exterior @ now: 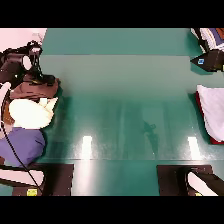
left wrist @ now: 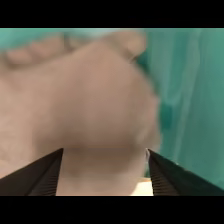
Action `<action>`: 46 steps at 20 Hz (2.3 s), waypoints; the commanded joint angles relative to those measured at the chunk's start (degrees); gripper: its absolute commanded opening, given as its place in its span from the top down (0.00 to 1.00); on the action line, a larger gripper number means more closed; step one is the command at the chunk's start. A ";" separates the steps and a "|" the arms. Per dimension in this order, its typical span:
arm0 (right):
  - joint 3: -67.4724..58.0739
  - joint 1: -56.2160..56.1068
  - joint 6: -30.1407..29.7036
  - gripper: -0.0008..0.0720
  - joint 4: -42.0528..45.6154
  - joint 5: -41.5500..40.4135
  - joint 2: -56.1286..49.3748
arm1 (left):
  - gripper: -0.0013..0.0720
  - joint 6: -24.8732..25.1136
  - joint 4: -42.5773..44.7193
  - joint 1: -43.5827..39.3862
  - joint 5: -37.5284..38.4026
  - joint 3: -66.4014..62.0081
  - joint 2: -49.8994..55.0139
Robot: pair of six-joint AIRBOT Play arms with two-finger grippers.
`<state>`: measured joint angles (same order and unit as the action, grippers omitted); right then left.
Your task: Fold the shirts.
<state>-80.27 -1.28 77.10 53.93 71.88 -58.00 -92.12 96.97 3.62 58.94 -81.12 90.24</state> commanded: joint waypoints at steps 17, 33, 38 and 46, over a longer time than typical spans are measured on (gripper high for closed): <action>-14.29 -0.02 -0.04 0.96 -1.38 -5.84 -0.17 | 0.95 3.13 -5.66 -14.86 13.40 -26.08 -31.04; -16.63 -0.02 -0.07 0.96 -1.29 1.29 -0.13 | 0.10 2.51 -4.00 -47.74 14.40 -20.96 -1.55; -16.15 -0.04 -0.07 0.96 -1.33 2.03 -0.13 | 0.10 0.09 -9.86 -30.51 12.98 -17.66 -0.33; -6.84 -0.04 -0.02 0.96 -1.46 2.49 -0.13 | 0.10 4.83 -35.60 -16.81 8.35 -8.59 9.99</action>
<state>-90.50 -1.28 77.03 52.56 74.17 -58.15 -90.56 71.77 -16.21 68.49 -91.26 96.62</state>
